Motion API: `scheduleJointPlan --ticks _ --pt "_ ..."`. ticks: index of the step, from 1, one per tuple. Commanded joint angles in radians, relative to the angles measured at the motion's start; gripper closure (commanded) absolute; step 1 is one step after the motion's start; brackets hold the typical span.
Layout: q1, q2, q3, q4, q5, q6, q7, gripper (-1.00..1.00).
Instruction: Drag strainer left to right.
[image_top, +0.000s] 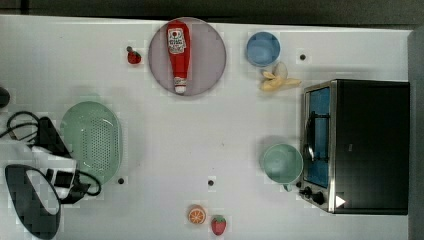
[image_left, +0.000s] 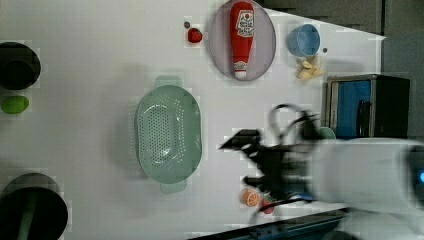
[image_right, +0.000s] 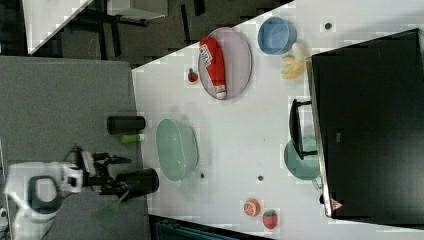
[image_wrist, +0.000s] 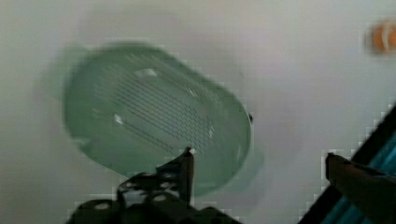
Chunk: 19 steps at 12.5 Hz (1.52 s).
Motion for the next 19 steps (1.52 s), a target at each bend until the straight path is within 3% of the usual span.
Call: scheduleJointPlan --ticks 1,5,7,11,16,19 --pt "-0.021 0.030 -0.001 -0.004 -0.015 0.107 0.384 -1.00" --pt "-0.009 0.219 0.008 -0.031 -0.101 0.260 0.573 -1.00" --pt "-0.008 0.313 0.002 -0.035 -0.154 0.332 0.594 -1.00" --pt "0.007 0.466 -0.042 -0.035 -0.172 0.519 0.594 -1.00" --pt "0.081 0.533 -0.163 -0.036 -0.239 0.568 0.594 -1.00" --pt "0.095 0.536 -0.188 -0.044 -0.245 0.583 0.594 -1.00"
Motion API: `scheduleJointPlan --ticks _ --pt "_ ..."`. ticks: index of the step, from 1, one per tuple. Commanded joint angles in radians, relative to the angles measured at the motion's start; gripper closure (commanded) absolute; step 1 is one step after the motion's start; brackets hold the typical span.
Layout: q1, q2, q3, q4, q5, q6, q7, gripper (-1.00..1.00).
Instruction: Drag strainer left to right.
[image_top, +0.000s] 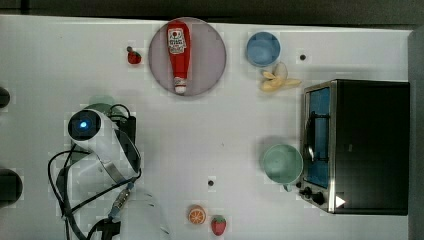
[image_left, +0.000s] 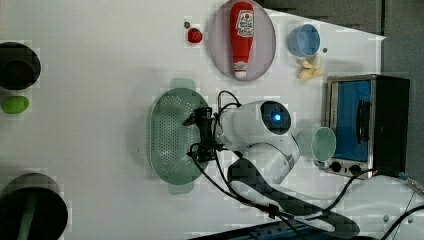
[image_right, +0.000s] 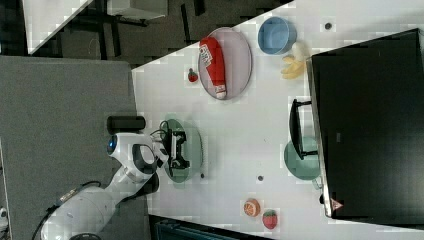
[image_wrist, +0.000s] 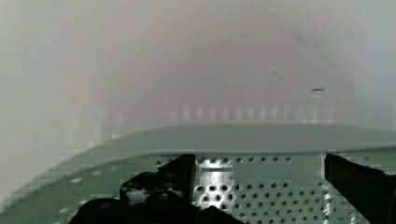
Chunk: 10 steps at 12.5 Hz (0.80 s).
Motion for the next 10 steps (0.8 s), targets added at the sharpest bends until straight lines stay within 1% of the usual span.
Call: scheduleJointPlan --ticks 1,5,8,10 --pt "0.037 -0.029 -0.013 0.025 -0.028 0.017 0.038 -1.00" --pt "0.031 -0.050 -0.044 0.004 -0.028 0.017 0.031 -1.00" --pt "0.004 -0.093 -0.047 -0.044 -0.028 0.018 0.026 -1.00" --pt "-0.020 -0.117 -0.056 -0.074 -0.028 0.017 -0.027 -1.00"
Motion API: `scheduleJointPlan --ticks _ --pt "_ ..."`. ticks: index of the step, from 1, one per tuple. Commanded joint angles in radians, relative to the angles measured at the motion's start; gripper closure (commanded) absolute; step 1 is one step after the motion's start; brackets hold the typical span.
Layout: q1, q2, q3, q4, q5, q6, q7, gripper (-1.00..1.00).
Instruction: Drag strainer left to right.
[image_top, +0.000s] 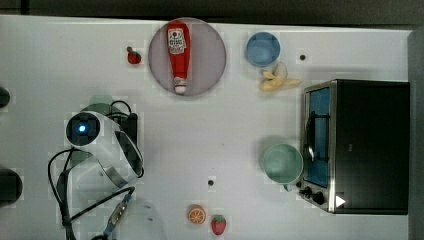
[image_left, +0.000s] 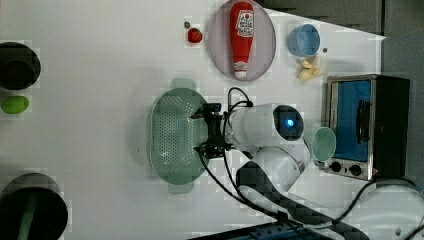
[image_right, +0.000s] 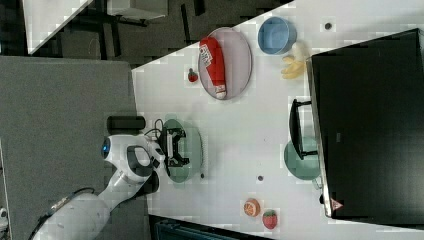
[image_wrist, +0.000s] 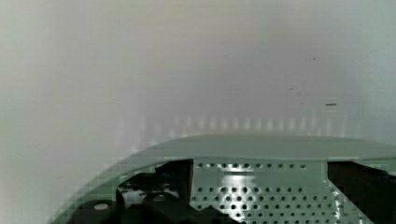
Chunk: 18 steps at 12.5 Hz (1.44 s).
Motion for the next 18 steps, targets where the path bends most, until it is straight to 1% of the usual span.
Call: scheduleJointPlan --ticks 1,3,8,13,18 --pt "-0.054 -0.040 -0.022 -0.040 -0.007 -0.020 -0.070 -1.00" --pt "-0.076 -0.055 -0.040 -0.061 -0.007 -0.020 -0.112 -1.00" --pt "-0.125 -0.085 -0.071 -0.103 -0.007 -0.019 -0.146 -1.00" --pt "-0.170 -0.109 -0.129 -0.130 -0.007 -0.016 -0.310 -1.00" --pt "-0.185 -0.131 -0.200 -0.154 -0.007 -0.012 -0.354 -1.00"
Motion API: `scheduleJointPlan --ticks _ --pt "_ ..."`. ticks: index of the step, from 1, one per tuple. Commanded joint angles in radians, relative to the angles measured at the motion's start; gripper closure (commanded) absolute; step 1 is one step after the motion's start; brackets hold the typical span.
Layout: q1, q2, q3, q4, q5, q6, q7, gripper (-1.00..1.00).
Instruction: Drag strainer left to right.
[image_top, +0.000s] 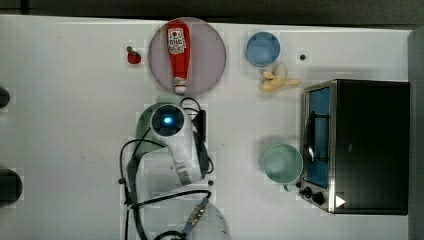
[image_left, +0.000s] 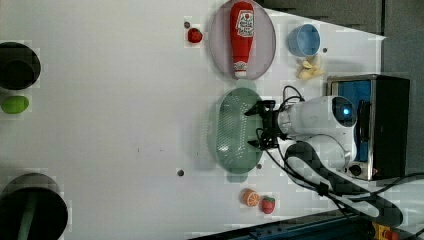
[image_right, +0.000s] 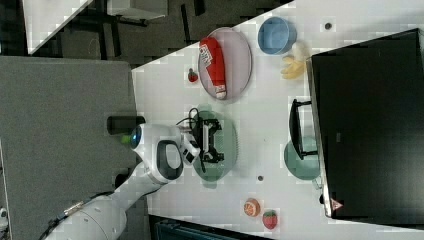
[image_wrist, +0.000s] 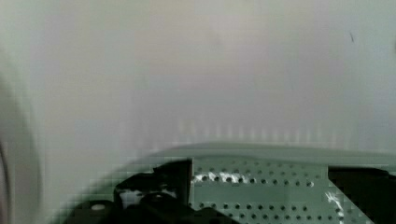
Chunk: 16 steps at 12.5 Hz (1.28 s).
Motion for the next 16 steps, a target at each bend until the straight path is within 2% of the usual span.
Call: scheduleJointPlan --ticks 1,16 --pt "-0.008 -0.038 -0.040 -0.014 -0.004 0.002 -0.111 -1.00" --pt "-0.020 -0.038 -0.288 -0.022 -0.004 0.044 -0.370 -1.00"
